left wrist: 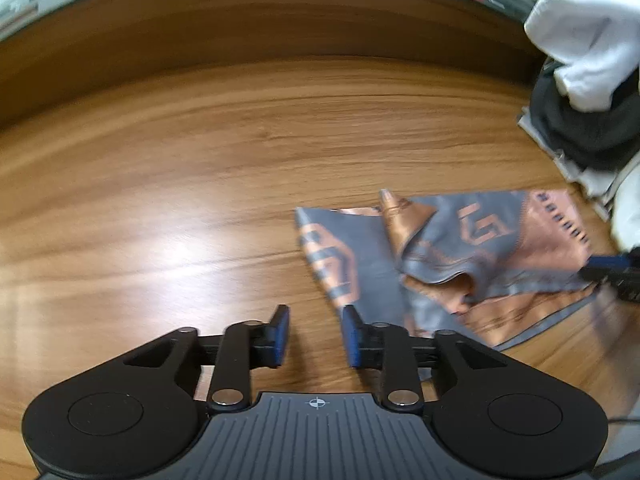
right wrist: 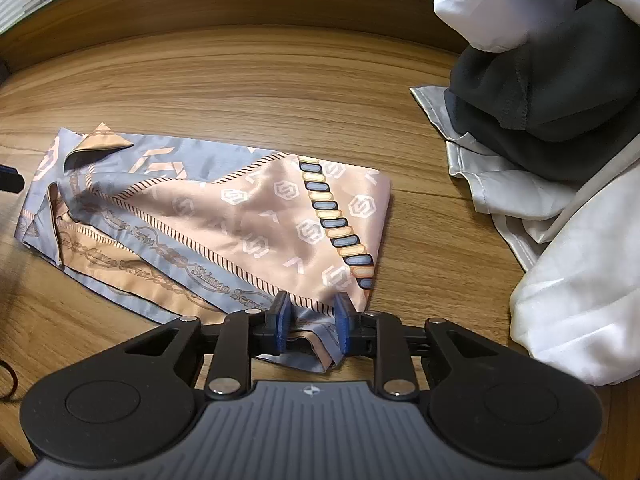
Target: Fold clothes
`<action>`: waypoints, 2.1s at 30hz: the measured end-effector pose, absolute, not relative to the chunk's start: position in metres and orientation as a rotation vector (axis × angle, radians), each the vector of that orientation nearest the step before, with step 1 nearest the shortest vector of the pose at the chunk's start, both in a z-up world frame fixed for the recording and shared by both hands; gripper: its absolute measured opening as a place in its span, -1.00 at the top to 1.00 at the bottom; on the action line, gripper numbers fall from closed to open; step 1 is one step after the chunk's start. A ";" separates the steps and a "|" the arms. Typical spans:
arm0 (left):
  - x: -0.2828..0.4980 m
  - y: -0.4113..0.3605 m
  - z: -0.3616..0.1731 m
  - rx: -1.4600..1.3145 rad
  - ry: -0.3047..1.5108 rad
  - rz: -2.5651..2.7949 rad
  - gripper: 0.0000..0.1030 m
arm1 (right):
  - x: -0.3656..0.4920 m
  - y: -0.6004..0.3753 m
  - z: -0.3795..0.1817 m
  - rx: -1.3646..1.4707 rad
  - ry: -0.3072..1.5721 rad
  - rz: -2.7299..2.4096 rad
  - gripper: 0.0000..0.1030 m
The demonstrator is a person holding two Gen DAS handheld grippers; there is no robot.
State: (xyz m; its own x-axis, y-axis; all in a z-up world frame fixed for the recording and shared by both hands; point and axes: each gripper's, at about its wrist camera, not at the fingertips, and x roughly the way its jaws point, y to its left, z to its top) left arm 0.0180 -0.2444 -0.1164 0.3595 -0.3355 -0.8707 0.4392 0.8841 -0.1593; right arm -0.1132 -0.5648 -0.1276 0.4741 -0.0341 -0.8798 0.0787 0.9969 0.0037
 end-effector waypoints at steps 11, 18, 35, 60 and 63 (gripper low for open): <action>0.013 -0.269 -0.121 0.023 1.126 -0.510 0.96 | -0.114 -0.565 -0.128 0.054 1.065 -0.075 0.46; -0.005 -0.320 -0.083 0.060 1.002 -0.695 0.96 | -0.116 -0.564 -0.128 0.061 1.056 -0.078 0.46; -0.048 -0.360 -0.083 0.380 0.895 -0.857 0.40 | -0.117 -0.564 -0.127 0.067 1.047 -0.080 0.44; -0.043 -0.358 -0.120 0.600 0.764 -0.770 0.25 | -0.114 -0.564 -0.127 0.055 1.062 -0.074 0.44; -0.042 -0.361 -0.116 0.575 0.730 -0.753 0.38 | -0.114 -0.565 -0.127 0.055 1.063 -0.074 0.44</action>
State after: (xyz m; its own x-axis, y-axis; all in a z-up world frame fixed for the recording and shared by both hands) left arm -0.0418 -0.3607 -0.1155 0.5126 -0.4001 -0.7597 0.7722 0.6018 0.2041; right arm -0.1142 -0.5647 -0.1274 0.4845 -0.0342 -0.8741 0.0872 0.9961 0.0093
